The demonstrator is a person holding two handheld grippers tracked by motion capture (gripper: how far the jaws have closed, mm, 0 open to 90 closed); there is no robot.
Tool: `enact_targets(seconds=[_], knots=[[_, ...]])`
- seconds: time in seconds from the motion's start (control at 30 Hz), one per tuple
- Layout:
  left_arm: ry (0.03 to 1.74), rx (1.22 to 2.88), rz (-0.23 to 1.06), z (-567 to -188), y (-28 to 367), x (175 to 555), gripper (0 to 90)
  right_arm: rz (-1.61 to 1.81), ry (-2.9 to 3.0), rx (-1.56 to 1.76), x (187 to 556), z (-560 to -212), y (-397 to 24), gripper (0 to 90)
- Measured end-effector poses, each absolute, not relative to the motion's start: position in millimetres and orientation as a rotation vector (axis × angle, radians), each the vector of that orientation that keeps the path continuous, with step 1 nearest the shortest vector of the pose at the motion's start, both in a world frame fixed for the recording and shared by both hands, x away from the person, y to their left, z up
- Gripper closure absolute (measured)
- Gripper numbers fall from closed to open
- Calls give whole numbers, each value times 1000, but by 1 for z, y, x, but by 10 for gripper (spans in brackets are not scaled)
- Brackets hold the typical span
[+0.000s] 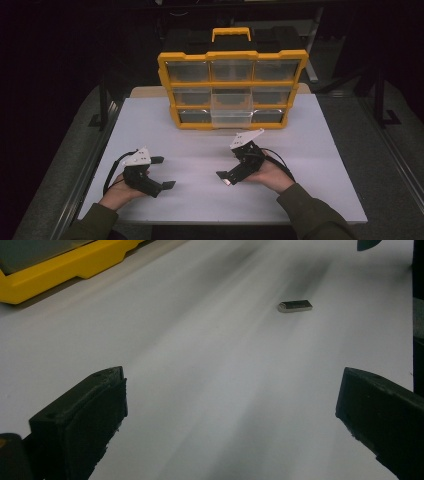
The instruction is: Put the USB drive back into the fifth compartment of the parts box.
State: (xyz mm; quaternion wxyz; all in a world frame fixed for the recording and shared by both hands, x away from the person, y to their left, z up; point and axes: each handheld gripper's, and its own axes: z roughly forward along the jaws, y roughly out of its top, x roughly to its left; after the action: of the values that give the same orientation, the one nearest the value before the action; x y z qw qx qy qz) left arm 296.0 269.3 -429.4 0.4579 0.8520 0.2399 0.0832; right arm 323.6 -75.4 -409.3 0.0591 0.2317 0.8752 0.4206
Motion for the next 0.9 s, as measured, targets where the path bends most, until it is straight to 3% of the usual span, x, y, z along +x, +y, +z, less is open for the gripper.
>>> enact_targets(seconds=[0.9], knots=[[585,2096,197,-430,269,296,0,1160,2741,673,320,-429,-66,24]])
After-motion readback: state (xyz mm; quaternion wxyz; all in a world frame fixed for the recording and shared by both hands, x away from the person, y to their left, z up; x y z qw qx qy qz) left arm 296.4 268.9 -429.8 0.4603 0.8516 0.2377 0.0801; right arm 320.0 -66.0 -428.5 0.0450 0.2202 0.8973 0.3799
